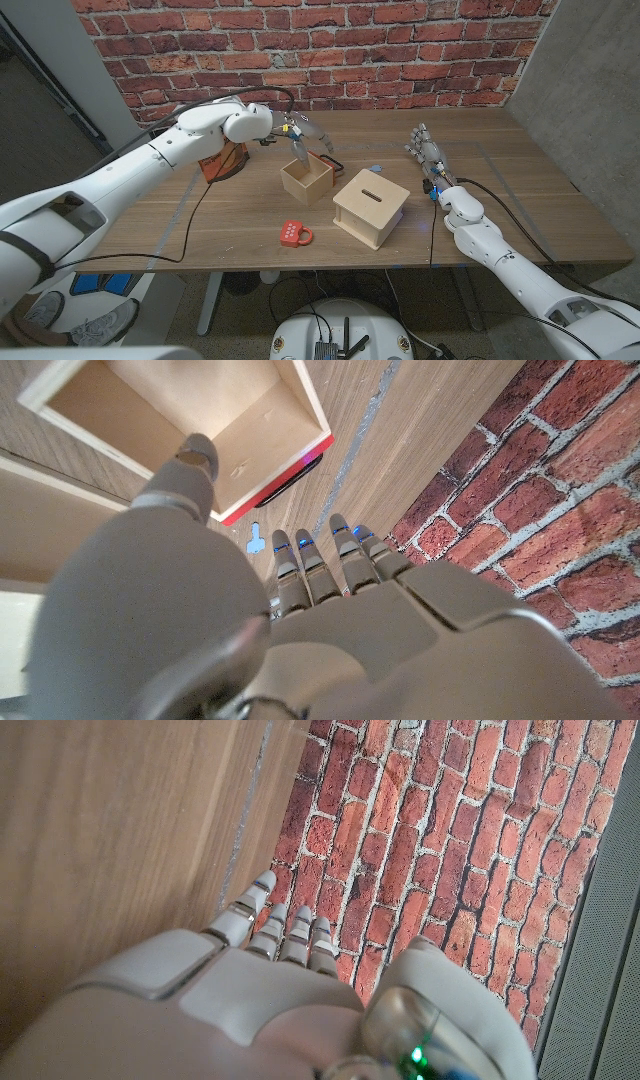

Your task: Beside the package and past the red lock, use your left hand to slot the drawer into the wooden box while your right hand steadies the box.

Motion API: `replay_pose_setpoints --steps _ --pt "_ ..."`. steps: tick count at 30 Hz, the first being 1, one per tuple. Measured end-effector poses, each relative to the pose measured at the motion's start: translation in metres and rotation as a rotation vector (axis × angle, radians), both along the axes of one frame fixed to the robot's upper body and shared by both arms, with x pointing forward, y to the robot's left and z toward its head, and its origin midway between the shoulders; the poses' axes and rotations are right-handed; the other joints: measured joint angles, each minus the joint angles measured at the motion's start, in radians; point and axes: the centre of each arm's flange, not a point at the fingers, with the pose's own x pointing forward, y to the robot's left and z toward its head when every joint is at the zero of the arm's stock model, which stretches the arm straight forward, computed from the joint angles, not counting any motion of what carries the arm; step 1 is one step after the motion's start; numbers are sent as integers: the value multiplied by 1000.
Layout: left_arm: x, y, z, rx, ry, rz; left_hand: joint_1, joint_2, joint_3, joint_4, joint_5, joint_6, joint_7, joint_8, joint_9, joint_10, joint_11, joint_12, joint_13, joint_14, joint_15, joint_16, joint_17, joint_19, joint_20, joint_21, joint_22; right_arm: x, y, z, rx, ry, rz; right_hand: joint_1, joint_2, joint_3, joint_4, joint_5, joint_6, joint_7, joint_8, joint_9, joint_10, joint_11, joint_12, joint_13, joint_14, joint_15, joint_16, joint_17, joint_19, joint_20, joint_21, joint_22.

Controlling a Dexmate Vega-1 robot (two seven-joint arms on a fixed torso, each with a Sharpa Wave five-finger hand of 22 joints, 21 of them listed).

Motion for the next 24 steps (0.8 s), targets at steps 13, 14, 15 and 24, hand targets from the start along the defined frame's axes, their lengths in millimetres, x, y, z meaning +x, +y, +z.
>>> replay_pose_setpoints --steps 13,14,15,24 --pt "11 -2 -20 -15 -22 -25 42 15 -29 10 0 46 36 5 0 56 11 5 0 70 -2 4 0 27 6 0 0 -1 0 -1 5 2 -3 0 0 4 4 0 5 5 0 0 6 -6 0 0 5 5 4 0 3 3 0 0" --pt "10 -2 -20 -17 -26 -29 45 18 -29 10 0 50 44 5 0 63 17 5 0 81 -2 4 0 27 6 0 0 -1 0 -1 5 2 -3 0 0 5 3 0 5 5 0 0 5 -6 0 0 5 5 4 -2 3 3 0 0" --pt "13 -3 -24 -24 -19 -31 45 18 -34 11 0 53 56 6 0 71 24 10 0 91 -2 4 0 29 4 0 0 -1 -1 -1 6 4 -3 0 0 7 1 0 5 5 0 0 5 -6 0 0 5 5 4 -4 3 3 0 0" --pt "20 -5 -31 -57 -17 -51 74 47 -53 15 0 134 105 20 5 153 49 20 0 178 -5 8 0 52 2 0 3 0 -1 -2 6 7 -1 0 0 8 0 0 7 4 4 0 9 -2 0 0 5 5 4 -5 0 7 0 0"
